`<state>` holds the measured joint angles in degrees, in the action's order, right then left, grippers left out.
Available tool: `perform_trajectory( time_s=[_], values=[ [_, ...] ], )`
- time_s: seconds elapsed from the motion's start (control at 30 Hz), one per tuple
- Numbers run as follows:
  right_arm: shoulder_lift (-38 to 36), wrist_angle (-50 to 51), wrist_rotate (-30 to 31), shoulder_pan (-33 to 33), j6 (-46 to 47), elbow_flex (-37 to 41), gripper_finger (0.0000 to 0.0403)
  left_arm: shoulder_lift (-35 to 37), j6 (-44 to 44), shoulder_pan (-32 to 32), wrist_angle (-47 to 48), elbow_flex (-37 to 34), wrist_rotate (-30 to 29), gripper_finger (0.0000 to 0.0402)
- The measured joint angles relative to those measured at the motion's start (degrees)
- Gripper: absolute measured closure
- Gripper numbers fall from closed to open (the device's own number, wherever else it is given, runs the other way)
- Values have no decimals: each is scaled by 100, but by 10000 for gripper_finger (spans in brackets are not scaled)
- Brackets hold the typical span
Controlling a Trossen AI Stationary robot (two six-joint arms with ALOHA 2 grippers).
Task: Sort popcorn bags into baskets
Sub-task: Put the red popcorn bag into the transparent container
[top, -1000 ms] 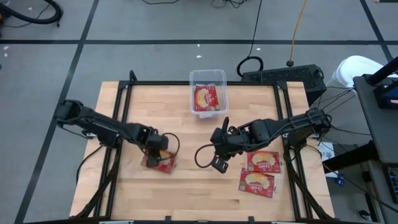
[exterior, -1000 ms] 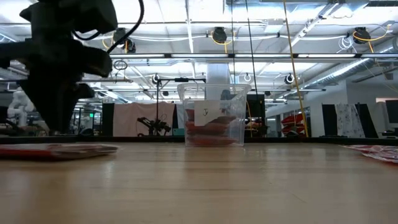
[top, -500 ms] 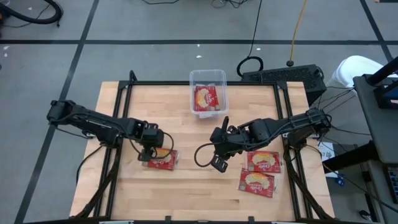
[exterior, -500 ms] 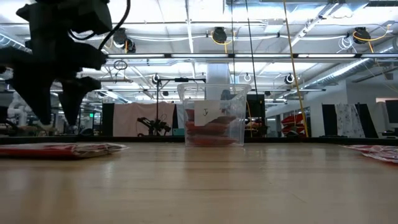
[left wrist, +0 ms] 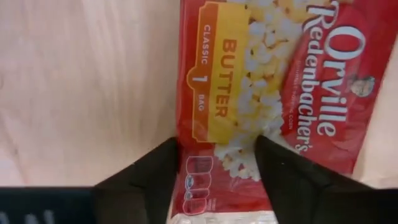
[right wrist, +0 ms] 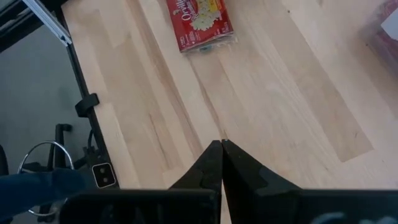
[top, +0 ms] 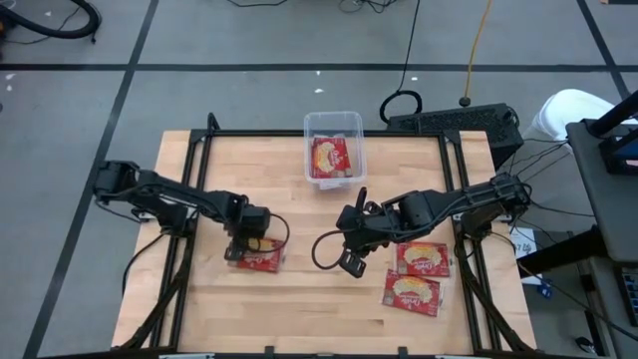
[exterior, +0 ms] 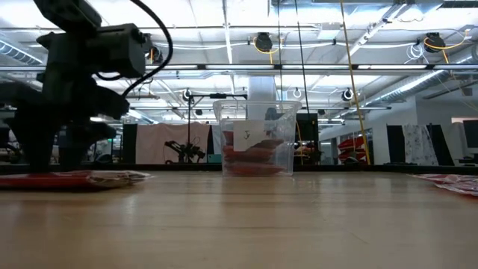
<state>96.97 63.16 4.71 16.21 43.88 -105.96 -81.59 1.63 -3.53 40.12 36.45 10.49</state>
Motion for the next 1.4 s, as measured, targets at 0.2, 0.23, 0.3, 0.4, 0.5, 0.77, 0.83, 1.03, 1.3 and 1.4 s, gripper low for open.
perform_trajectory(
  time_s=[0.2,0.23,0.3,0.4,0.5,0.77,0.83,1.03,1.3,1.4],
  values=[
    [0,-16,0,0,-22,-2,403,-154,46,55,-276,-5,281,299],
    [0,-16,0,0,-20,0,403,-160,38,75,-353,-7,376,324],
    [0,-16,13,0,-21,0,403,-150,-116,109,-454,-2,634,373],
    [0,-27,160,0,-9,-1,403,-121,-524,163,-472,-21,805,391],
    [0,-16,294,0,24,-2,403,-11,-900,153,-543,-34,821,397],
    [-7,-247,441,2,180,226,403,585,-2022,153,-974,-34,701,400],
    [-7,-436,434,0,200,440,403,724,-2319,136,-1226,-31,618,400],
    [-26,-1818,273,2,464,1332,403,1061,-3096,-36,-1918,-31,281,401],
    [-295,-5643,-50,7,1138,3465,358,1127,-3762,-203,-2664,-25,84,401],
    [-481,-7111,-199,10,1707,4214,327,1201,-4046,-252,-2938,-25,-33,401]
  ],
)
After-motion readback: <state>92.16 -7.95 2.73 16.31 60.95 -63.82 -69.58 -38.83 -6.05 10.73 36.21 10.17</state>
